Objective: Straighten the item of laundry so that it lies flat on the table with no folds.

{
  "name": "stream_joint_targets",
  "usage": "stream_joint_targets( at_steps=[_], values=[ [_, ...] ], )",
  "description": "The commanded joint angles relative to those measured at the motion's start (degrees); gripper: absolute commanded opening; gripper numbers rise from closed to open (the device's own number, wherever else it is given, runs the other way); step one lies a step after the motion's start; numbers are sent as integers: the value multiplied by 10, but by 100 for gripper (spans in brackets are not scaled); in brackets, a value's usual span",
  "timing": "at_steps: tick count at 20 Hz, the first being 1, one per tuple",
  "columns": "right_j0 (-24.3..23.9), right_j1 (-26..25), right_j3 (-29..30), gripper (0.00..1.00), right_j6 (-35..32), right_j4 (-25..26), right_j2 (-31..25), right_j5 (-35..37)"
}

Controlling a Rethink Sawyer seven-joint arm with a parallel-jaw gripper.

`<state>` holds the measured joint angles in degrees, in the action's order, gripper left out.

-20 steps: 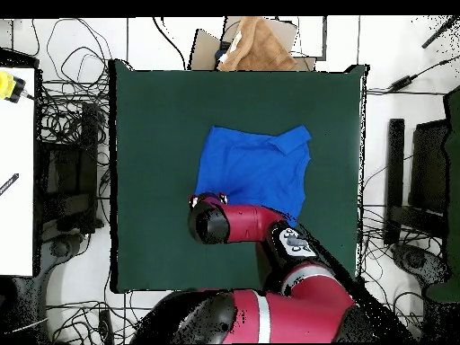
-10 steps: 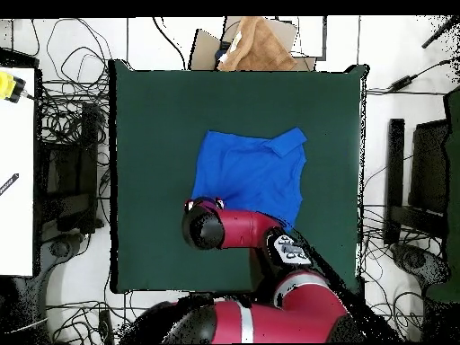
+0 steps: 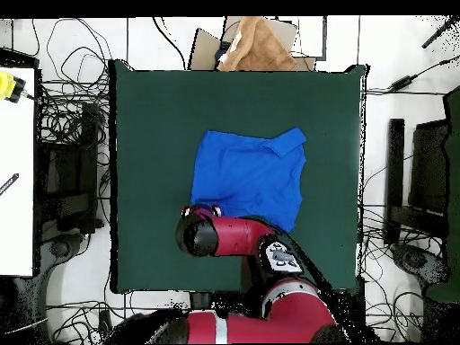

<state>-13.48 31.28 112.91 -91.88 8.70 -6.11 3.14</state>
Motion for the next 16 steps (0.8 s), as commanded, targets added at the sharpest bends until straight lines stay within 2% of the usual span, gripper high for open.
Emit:
stream_joint_targets(
  at_steps=[1, 13, 14, 16],
  values=[
    [-15, 44, -9, 100, -85, -24, 9, 73],
    [-27, 51, -1, 100, -83, -17, 10, 80],
    [-29, 51, -1, 0, -81, -15, 10, 80],
    [-31, 52, -3, 0, -77, -14, 11, 85]
  ],
)
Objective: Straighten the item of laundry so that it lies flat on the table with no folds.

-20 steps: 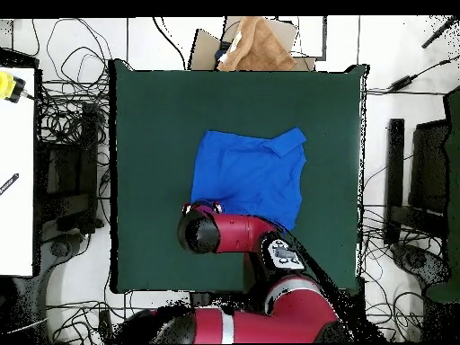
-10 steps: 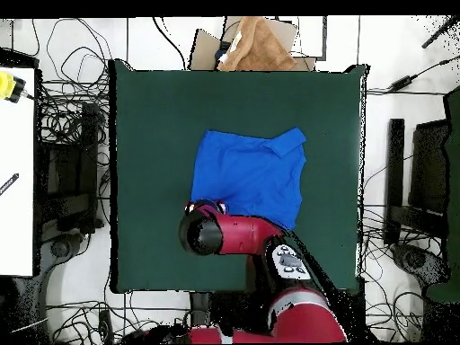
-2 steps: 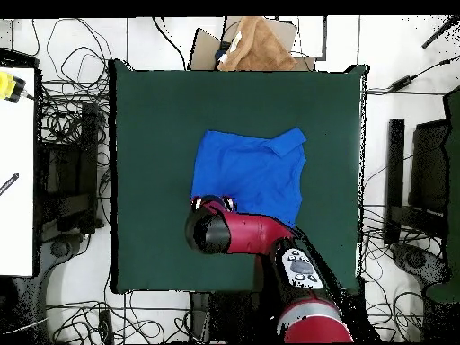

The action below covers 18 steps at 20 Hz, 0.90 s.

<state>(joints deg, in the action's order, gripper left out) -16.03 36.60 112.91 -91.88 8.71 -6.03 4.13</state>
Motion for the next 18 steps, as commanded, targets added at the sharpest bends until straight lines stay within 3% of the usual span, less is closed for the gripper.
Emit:
stream_joint_targets(
  at_steps=[1, 3, 7, 10, 13, 18],
  values=[
    [-7, 0, -4, 0, -74, -13, 11, 78],
    [-3, 5, -11, 0, -70, -15, 16, 101],
    [-2, 67, -26, 0, -50, -24, 21, 204],
    [-19, 67, -50, 0, -37, -13, 13, 223],
    [-53, 7, -114, 0, 1, 37, -4, 163],
    [-125, -70, -222, 0, 95, 96, -72, 165]
  ],
)
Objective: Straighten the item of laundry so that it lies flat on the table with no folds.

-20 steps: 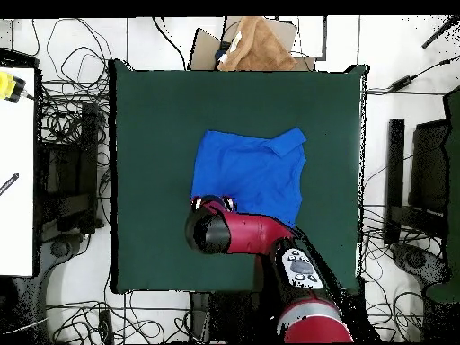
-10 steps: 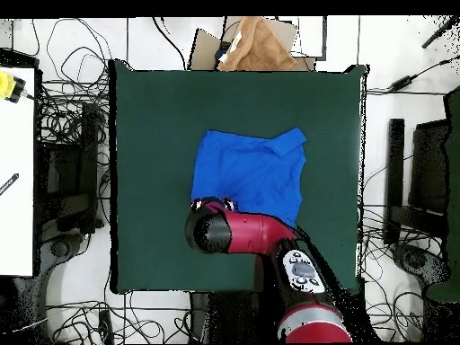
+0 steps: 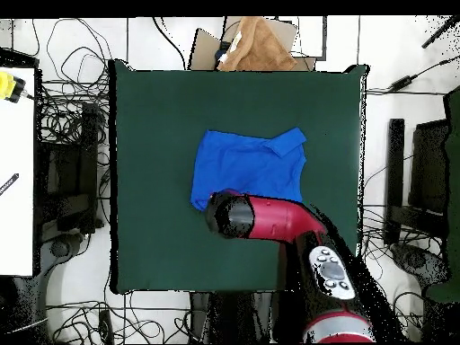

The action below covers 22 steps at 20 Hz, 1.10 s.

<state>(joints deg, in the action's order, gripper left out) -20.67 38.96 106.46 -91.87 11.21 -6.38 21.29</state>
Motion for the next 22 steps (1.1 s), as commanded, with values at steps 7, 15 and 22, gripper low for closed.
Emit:
stream_joint_targets(
  at_steps=[7, 15, 22],
  values=[
    [-163, -192, -262, 0, 166, 133, -168, 7],
    [-208, -287, -371, 0, 250, 163, -248, 59],
    [-227, -315, -388, 0, 283, 170, -272, 48]
  ],
)
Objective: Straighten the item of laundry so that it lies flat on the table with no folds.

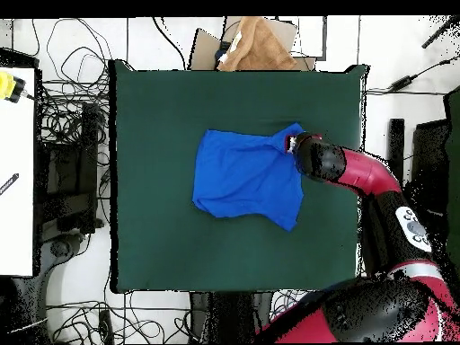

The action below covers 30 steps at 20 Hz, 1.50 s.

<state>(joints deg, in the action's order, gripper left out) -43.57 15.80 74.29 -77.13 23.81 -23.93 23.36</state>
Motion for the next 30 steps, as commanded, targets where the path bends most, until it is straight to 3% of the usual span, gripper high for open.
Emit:
stream_joint_targets(
  at_steps=[1, 7, 13, 20, 25, 30],
  values=[
    [0, -85, -64, 0, 137, 44, -98, 25],
    [10, -76, -47, 0, 113, 54, -80, -1],
    [42, -51, -12, 0, 45, 66, -42, -23],
    [63, -17, 9, 0, 8, 54, -15, -14],
    [88, 38, 69, 0, -45, 36, 10, -14],
    [103, 52, 93, 0, -80, 23, 29, -28]
  ],
)
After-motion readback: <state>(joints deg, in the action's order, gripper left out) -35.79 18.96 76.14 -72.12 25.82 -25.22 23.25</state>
